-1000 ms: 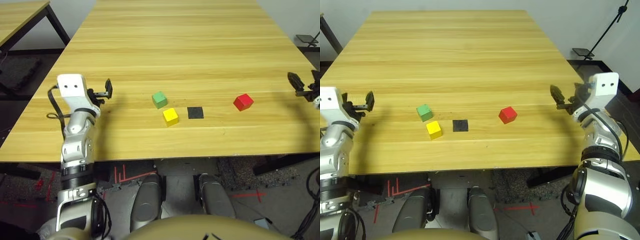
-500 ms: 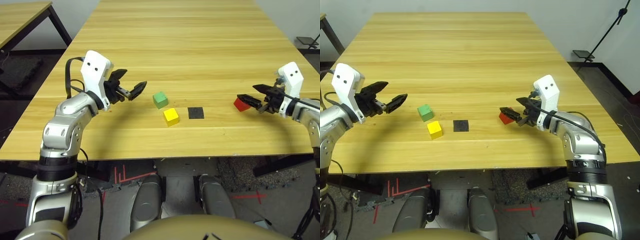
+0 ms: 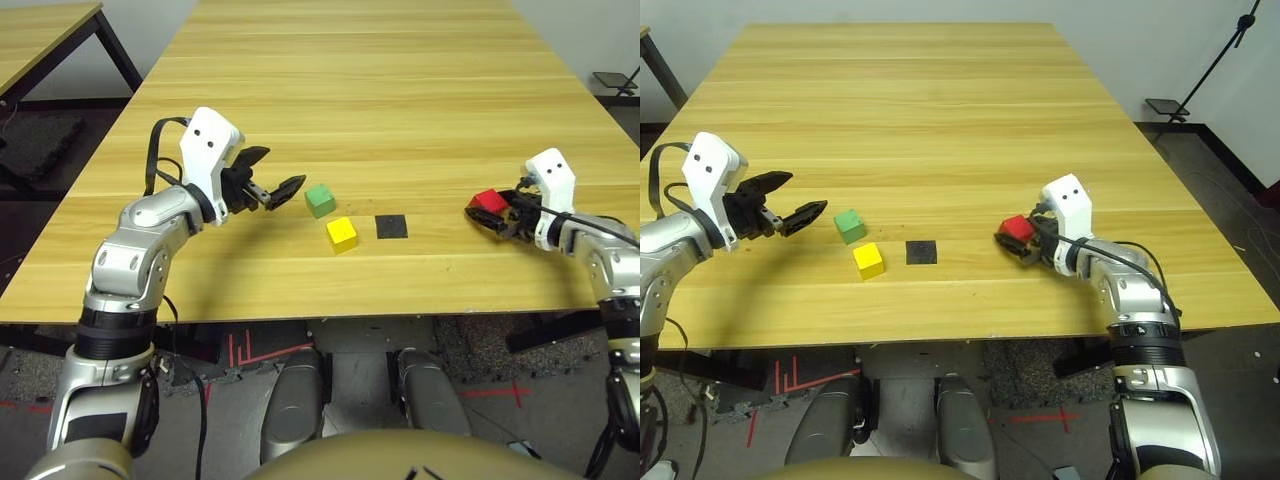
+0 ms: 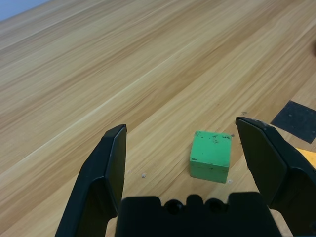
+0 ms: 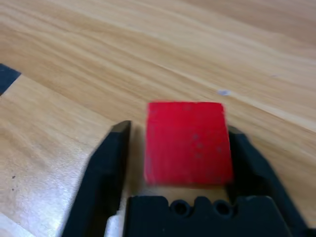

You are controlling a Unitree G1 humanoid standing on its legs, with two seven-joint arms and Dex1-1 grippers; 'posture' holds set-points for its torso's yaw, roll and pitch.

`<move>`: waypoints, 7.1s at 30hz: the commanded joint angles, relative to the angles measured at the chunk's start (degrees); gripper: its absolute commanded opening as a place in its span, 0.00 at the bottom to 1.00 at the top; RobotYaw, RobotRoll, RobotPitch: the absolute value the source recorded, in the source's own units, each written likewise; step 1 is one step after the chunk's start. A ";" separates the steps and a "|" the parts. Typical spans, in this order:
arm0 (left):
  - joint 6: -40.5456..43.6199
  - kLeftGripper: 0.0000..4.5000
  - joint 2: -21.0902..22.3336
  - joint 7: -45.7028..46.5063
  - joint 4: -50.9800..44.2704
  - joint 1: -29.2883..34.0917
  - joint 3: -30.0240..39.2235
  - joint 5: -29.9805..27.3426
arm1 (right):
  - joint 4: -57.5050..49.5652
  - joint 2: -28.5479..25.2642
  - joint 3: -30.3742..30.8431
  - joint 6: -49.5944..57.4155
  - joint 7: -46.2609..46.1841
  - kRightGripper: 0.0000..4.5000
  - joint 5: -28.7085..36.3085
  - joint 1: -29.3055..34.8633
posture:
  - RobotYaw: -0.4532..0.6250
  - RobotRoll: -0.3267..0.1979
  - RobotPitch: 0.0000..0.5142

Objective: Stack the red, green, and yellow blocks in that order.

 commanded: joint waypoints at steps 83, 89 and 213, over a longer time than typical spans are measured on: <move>5.77 1.00 6.78 -15.46 -1.11 -6.27 -18.58 2.65 | 28.08 -2.04 4.63 -23.56 48.17 1.00 -2.80 -37.29 | 0.60 0.42 0.12; 3.11 1.00 4.89 -14.53 4.02 -7.52 -18.12 5.85 | 21.54 -3.81 3.05 -19.44 45.61 1.00 -1.10 -33.84 | 0.57 0.43 0.11; 10.17 0.99 -5.84 -25.66 5.61 -17.51 -19.17 13.92 | -7.83 -11.66 4.04 -4.71 38.85 1.00 10.78 -10.70 | 0.47 0.49 0.16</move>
